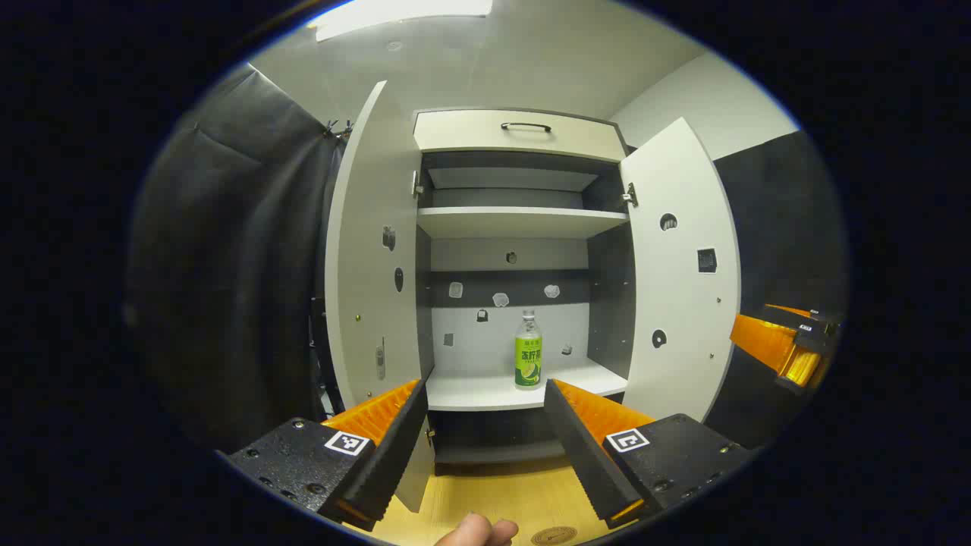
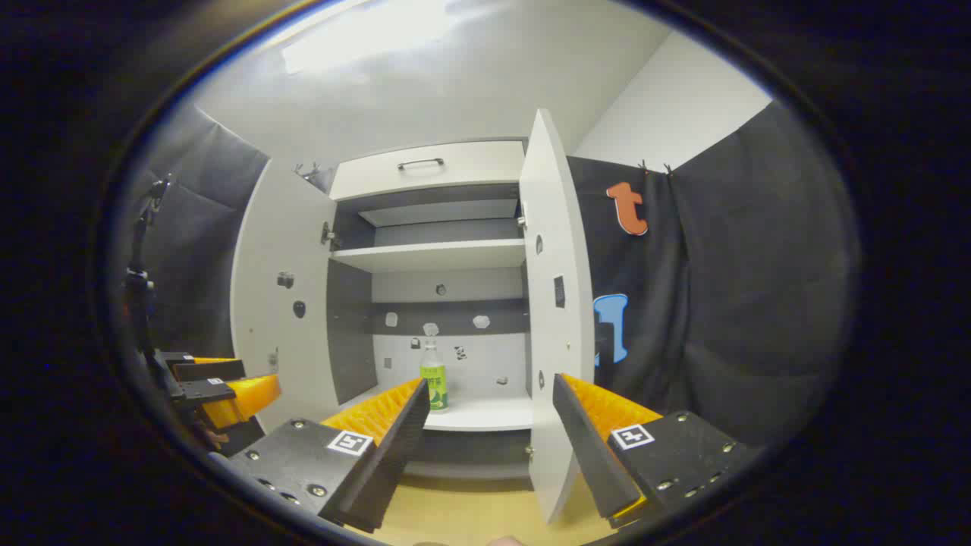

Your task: Grasp the bottle in the cabinet with the left hand and place it on the coaster, then close the right door with the right hand and the left door with the left hand.

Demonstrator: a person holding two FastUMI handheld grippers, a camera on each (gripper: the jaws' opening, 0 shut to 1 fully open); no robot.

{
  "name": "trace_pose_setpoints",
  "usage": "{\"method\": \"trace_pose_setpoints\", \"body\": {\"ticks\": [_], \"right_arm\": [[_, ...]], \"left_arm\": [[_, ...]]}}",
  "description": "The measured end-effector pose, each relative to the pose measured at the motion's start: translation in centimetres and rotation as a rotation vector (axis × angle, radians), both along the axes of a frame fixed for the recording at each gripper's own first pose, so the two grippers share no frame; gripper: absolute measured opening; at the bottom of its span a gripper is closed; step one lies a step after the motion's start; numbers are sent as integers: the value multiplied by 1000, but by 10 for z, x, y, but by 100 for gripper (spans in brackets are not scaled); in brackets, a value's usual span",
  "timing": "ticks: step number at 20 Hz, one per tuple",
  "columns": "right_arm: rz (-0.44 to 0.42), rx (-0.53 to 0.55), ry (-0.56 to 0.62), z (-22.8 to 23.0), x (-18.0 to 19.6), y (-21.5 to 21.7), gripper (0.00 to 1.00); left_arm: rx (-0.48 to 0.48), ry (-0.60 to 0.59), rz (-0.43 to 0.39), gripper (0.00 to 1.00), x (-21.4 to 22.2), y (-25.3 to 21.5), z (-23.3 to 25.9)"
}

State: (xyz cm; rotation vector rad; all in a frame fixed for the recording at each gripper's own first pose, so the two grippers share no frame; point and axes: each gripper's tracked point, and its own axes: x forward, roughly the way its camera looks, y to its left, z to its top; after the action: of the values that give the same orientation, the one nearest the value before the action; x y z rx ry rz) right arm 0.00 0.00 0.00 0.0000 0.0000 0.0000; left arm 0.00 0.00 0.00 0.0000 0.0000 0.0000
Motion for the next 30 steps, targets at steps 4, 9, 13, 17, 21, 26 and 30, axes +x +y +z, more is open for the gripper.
{"method": "trace_pose_setpoints", "body": {"ticks": [4, 9, 13, 17, 21, 26, 30], "right_arm": [[-6, 0, 19, 4, 11, -12, 98], [22, -10, 19, 0, 5, -16, 98], [65, -31, 20, -6, 4, -7, 98], [82, -14, 35, -13, 8, -1, 99], [105, -8, 37, -13, 8, 6, 98], [119, -17, 47, -20, 10, 11, 99], [107, -2, 58, -24, 15, 13, 99]], "left_arm": [[29, 13, 29, 98, 2, 5, 8], [29, 27, 24, 98, -2, -2, 3], [30, 45, 36, 100, -1, -3, -8], [40, 65, 28, 98, 9, -4, -19], [36, 82, 30, 98, 28, -3, -33], [-3, 61, -22, 98, 74, -13, -42], [-13, 28, -89, 98, 130, -26, -53]]}}
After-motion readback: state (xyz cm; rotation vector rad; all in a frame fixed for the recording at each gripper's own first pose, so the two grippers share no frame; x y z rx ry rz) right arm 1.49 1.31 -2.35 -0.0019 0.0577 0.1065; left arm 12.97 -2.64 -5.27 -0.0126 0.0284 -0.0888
